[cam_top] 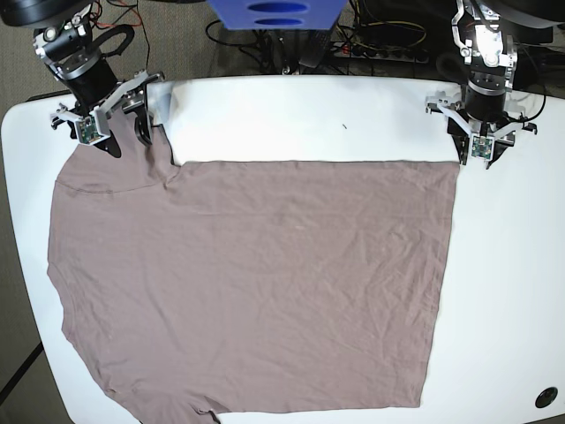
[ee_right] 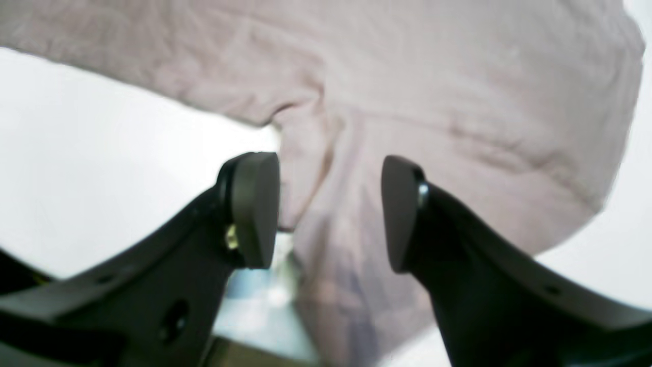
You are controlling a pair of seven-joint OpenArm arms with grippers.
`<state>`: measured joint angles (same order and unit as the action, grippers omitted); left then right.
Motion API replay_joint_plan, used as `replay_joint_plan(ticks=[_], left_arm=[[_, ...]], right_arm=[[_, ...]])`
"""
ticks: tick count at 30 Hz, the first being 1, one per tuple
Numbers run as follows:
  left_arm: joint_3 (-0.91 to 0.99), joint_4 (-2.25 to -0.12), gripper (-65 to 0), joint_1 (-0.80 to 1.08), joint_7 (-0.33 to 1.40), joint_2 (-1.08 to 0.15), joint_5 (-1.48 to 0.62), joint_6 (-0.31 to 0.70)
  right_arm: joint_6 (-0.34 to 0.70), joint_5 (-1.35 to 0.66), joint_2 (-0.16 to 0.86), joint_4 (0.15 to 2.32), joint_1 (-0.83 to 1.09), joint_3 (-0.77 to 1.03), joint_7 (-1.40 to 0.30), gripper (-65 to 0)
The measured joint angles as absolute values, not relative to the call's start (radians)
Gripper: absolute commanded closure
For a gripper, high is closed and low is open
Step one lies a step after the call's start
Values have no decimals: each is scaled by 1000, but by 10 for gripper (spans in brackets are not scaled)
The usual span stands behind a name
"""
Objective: Fold the T-shirt properly
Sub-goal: 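Pinch the shirt's shoulder edge with the right gripper and the hem corner with the left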
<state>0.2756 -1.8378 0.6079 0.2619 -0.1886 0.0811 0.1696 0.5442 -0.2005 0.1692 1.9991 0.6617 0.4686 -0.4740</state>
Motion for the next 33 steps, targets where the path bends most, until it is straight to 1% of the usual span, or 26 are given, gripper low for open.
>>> replay_joint_plan(ticks=[2,4,6,10,13,18,20,22,24,28,30,33], left_arm=[[240,-1858,-263,614,292,-191,148,156],[227,-1869,-263,619,297,-189,147,163],[207,-1880,-262,619,310,-183,168,164],[198,-1897,-262,621,304,-181,170,166],[181,-1903,-260,620,313,-183,170,162],[171,-1896,-264,617,300,-185,143,182],[170,-1884,-267,615,300,-204,110,186],[162,-1865,-269,615,282,-241,1,186],[157,-1852,-270,614,280,-266,-15,201],[148,-1826,-266,609,274,-290,-67,193],[134,-1794,-266,607,222,-303,-141,191],[131,-1787,-266,606,216,-303,-141,191]], right_arm=[[527,-90,160,1966,620,439,-534,-315],[521,-43,144,1929,593,426,-588,-314],[525,-30,138,1918,588,419,-590,-314],[529,-25,133,1914,591,418,-582,-317],[529,-58,133,1898,600,428,-579,-317],[529,-93,133,1894,619,441,-579,-318],[529,-102,133,1893,619,442,-576,-320],[529,-86,134,1897,627,432,-550,-319],[529,-87,134,1899,636,432,-542,-319],[533,-79,133,1898,642,425,-538,-321],[540,-57,134,1896,637,426,-539,-321],[540,-54,136,1895,635,427,-540,-321]])
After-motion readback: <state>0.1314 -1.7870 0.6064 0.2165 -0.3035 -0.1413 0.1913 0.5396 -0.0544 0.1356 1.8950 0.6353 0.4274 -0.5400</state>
